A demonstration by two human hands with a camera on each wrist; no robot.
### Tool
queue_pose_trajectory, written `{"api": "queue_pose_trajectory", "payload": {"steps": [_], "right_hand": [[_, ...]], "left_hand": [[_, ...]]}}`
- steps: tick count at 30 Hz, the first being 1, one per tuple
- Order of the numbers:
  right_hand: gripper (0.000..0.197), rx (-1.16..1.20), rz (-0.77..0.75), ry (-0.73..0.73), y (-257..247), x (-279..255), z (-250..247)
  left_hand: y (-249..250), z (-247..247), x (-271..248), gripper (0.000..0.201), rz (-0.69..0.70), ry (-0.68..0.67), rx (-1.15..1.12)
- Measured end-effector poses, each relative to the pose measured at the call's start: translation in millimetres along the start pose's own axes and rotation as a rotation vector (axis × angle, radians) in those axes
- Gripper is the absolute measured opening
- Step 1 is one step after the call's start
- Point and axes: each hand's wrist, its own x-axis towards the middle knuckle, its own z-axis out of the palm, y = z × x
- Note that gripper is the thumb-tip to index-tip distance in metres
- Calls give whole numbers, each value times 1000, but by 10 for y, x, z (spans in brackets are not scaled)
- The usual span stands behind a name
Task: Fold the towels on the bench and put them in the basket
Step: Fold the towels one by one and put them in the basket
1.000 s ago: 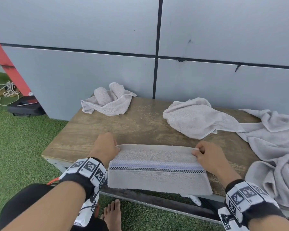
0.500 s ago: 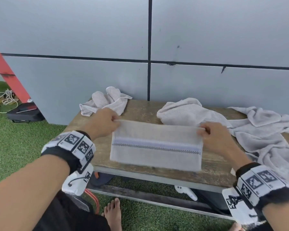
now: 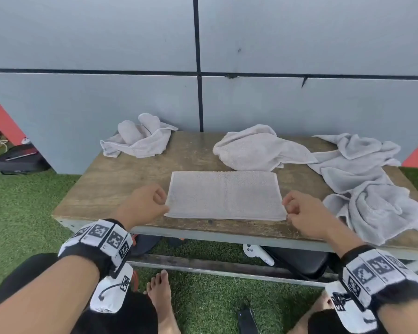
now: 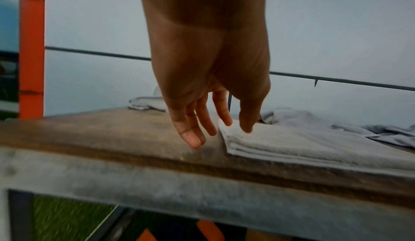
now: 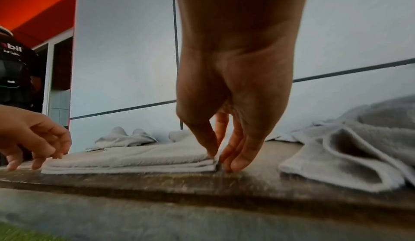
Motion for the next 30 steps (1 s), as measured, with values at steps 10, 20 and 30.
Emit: {"api": "queue_pose_trajectory", "payload": {"steps": [10, 20, 30], "right_hand": [[36, -34, 96, 166, -91, -61, 159], [33, 88, 108, 165, -116, -56, 62], [26, -39, 200, 138, -84, -17, 62]], "left_hand": [[158, 267, -20, 56, -116, 99, 9], [224, 169, -53, 18, -184, 225, -150], [263, 177, 2, 19, -258, -4, -106]]}}
